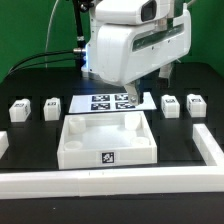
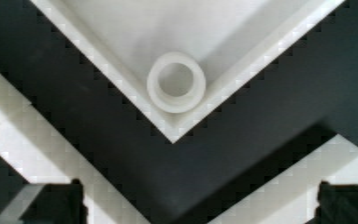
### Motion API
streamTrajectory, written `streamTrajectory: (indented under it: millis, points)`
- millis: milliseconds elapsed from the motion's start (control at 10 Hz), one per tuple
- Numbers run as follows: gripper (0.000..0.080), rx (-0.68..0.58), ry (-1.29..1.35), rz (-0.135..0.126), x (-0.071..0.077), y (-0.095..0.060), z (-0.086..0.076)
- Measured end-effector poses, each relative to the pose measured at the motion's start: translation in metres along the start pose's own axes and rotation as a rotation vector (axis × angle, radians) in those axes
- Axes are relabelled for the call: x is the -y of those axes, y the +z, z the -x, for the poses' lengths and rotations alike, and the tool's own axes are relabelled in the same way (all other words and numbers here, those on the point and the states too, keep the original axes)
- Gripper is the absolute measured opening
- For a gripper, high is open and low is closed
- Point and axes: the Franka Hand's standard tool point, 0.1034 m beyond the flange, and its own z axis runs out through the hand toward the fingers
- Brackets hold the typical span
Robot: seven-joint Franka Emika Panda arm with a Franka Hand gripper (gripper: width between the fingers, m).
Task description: Assemble one leg
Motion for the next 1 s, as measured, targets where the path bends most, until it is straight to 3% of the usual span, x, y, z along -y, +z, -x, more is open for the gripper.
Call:
streamTrajectory:
  millis: [800,1000]
  points:
    - [0.065,0.001,0.0,-0.002,0.0,0.001,0.0]
    - [0.065,0.005,-0.023,-0.004,0.006,0.007,0.012]
